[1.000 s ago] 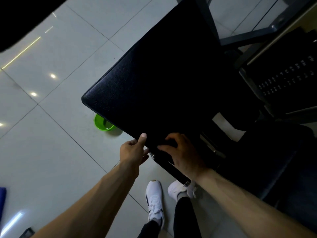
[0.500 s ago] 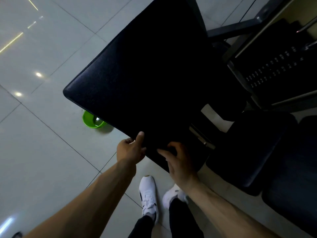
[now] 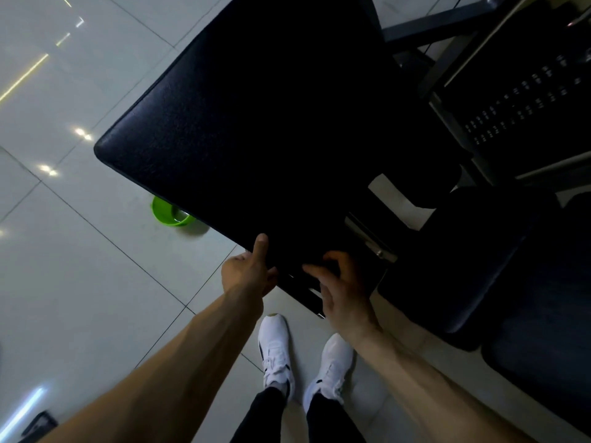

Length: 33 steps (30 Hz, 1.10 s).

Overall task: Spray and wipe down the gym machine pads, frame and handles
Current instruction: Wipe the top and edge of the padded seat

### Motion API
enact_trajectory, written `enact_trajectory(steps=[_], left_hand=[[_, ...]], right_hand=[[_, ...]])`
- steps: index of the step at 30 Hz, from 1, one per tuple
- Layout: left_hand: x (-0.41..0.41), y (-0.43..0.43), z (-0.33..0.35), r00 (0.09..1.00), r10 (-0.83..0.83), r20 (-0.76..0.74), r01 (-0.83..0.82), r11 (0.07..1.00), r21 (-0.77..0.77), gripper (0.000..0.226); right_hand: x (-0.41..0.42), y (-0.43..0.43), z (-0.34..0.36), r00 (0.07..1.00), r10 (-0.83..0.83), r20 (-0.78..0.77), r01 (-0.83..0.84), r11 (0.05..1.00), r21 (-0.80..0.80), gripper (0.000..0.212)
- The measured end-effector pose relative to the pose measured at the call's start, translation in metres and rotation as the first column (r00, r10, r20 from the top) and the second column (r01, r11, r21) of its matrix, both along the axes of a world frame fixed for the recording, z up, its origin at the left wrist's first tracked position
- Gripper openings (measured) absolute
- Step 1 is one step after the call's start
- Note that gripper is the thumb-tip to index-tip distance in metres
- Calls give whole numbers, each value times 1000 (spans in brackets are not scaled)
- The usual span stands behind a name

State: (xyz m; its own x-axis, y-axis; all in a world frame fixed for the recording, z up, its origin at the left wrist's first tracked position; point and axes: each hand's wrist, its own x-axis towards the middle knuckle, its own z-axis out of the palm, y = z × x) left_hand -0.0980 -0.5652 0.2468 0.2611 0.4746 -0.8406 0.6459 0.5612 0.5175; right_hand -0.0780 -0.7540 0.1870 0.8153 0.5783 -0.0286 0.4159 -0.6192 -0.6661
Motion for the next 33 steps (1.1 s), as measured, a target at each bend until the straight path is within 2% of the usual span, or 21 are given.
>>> enact_trajectory(steps=[3,5,7,9,12,14,16,17,18,19,20,22,23,24,27,29,31,33], left_hand=[[-3,-4,0,999,-43,-19,43,999,-28,40],[-5,-16,-3,995,-78,-55,73,994,-81,44],[-7,-28,-9,996,-53,-70,43,990,-134,47],[-7,-30,-12,997,-24,-76,13,990,-142,46],[-6,-30,-9,997,-15,-76,5,991,-131,44],[-4,-31,-4,997,-24,-73,16,994,-112,39],[-4,-35,2,991,-124,-48,123,992,-33,29],[-4,-39,5,969,-245,-33,247,967,65,24],[-5,-43,8,915,-403,-29,400,893,205,21],[-6,-47,9,825,-563,-44,536,758,372,18],[-8,-49,9,721,-688,-82,613,577,539,15],[-10,-50,6,527,-820,-224,609,180,773,18],[-10,-49,4,452,-837,-308,588,20,808,25],[-11,-47,1,393,-839,-377,578,-94,811,33],[-13,-43,-5,225,-819,-527,621,-296,726,62],[-15,-41,-10,107,-796,-596,657,-394,643,79],[-16,-41,-16,35,-768,-640,669,-457,585,86],[-17,-42,-21,-15,-743,-670,683,-497,536,88]], right_hand=[[8,-8,1,1000,17,2,-17,1000,-1,60],[42,6,1,990,-126,55,125,992,24,57],[82,20,0,946,-324,34,319,943,97,49],[97,28,2,927,-375,-2,372,921,117,46],[51,6,-1,970,-231,77,231,973,11,49],[7,-22,-7,994,-97,55,100,993,-63,60],[-15,-42,-10,1000,-30,-3,30,998,-60,72],[-14,-44,-9,999,-30,-22,29,998,-55,72],[-7,-41,-9,998,-57,-26,56,997,-58,70],[6,-33,-9,993,-114,-19,113,992,-53,65],[22,-22,-7,982,-187,-13,187,982,-33,60],[55,1,-6,941,-338,-36,339,941,22,51],[65,8,-6,931,-362,-42,364,931,31,48],[67,9,-7,937,-348,-14,349,937,11,46],[30,-18,-12,961,-268,74,272,960,-59,44],[-7,-41,-14,966,-258,34,260,960,-107,55],[-28,-46,-10,953,-301,-42,295,949,-114,64],[-17,-32,-6,920,-382,-90,376,923,-76,63]])
